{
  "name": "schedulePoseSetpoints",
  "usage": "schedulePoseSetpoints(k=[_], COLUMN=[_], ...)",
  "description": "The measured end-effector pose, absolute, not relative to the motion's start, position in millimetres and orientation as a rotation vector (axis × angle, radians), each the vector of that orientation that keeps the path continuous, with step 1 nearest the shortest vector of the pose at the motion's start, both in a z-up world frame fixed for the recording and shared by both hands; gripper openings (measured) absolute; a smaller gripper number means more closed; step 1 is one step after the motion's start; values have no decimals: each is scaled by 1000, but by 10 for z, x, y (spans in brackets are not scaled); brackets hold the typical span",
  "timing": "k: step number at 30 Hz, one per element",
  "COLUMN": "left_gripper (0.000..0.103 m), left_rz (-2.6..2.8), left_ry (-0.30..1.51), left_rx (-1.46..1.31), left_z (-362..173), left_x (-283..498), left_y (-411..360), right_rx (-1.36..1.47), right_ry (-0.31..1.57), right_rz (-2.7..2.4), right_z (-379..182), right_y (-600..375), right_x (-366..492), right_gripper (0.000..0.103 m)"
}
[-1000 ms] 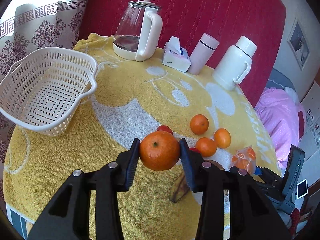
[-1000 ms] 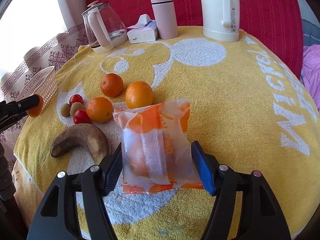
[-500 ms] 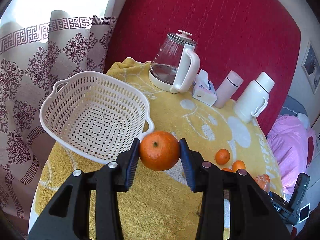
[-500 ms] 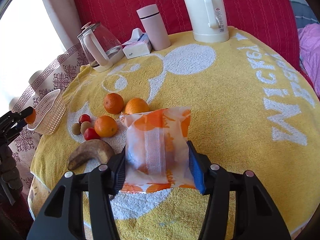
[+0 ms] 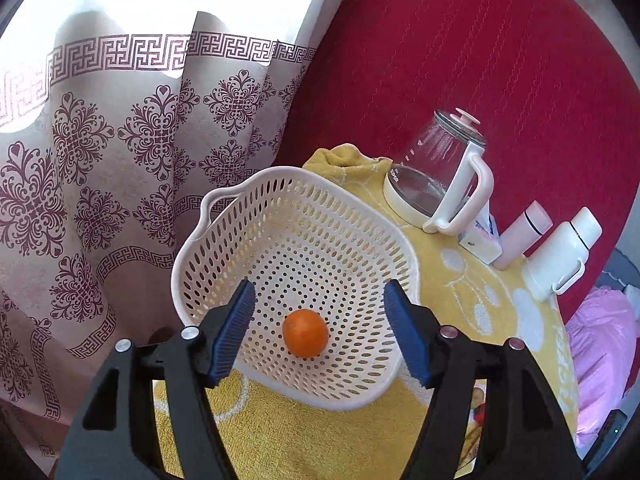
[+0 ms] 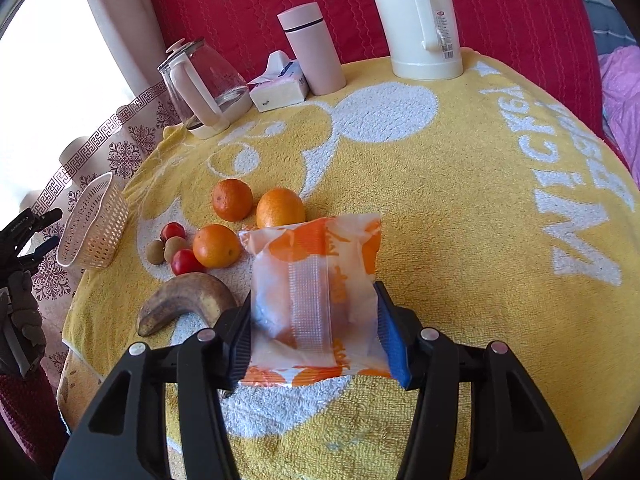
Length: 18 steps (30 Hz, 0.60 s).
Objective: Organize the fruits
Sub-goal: 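Carry the orange into the white basket and open the left tool, then carry the bag of oranges into the white basket and open the right tool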
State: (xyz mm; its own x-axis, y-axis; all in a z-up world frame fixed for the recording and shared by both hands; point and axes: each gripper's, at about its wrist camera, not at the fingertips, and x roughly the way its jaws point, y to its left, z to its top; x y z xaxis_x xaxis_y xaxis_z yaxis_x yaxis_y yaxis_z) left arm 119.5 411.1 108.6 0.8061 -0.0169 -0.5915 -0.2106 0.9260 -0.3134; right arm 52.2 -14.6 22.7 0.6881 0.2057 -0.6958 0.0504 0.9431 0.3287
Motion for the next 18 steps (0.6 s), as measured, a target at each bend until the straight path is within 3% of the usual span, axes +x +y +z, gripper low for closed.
schedulePoseSetpoints(k=[6, 18], left_gripper=[94, 100], left_rz=[124, 199], left_ry=[567, 482], left_rx=[-354, -322], left_z=[1252, 1612], left_x=[1109, 1060], left_y=[4105, 4246], right_rx=[347, 371], right_ry=[798, 766], right_rz=[113, 240], right_z=[291, 764], right_y=[-120, 356], right_x=[501, 786], right_gripper=[54, 54])
